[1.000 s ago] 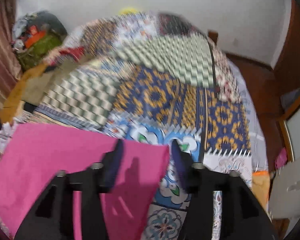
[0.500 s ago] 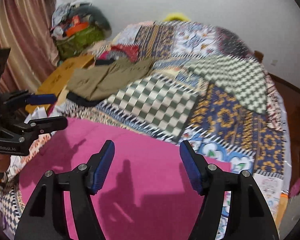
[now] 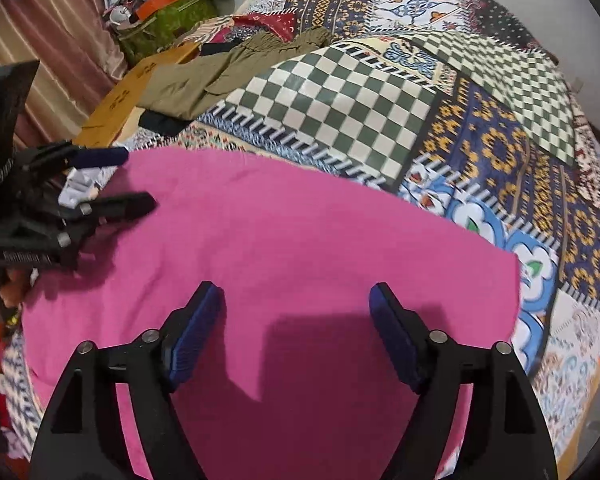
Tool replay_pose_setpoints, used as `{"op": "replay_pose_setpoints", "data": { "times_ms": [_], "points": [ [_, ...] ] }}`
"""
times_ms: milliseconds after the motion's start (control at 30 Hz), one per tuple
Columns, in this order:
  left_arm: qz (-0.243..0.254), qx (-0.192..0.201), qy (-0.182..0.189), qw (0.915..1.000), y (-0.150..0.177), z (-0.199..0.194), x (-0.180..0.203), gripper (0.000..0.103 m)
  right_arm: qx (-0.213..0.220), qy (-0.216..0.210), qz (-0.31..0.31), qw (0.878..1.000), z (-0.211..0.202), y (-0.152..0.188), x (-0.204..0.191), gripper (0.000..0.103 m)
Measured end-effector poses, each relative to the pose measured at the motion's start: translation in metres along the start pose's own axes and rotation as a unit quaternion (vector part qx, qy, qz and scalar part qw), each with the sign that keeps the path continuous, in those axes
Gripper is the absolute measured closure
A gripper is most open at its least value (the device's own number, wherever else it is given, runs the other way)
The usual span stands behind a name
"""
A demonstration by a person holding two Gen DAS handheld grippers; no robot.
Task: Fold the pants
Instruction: 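Release both grippers and pull back from the folded trousers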
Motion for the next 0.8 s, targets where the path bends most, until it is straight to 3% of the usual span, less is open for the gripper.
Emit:
{"op": "replay_pose_setpoints", "data": {
  "times_ms": [200,500,800],
  "points": [
    [-0.002,0.008,-0.023,0.9997,0.021,-0.018,0.0,0.02,0.003,0.002,0.026,1.0,-0.017,0.029,0.006,0.027],
    [-0.051,0.019,-0.004,0.9985,0.065,-0.048,-0.002,0.02,0.021,0.024,0.041,0.999,-0.042,0.071,-0.001,0.026],
    [-0.061,0.036,-0.018,0.9973,0.097,-0.075,-0.004,0.016,0.04,0.035,0.07,0.996,-0.065,0.099,-0.003,0.026]
  ]
}}
Point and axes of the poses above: each gripper's, at about its wrist camera, not at the fingertips, and z roughly the way its jaws point, x to its right, y to its underside, the point moved 5 cm from there along z, roughly the way its jaws point, and after that the axes turned 1 degree about y, right-handed, at the moved point
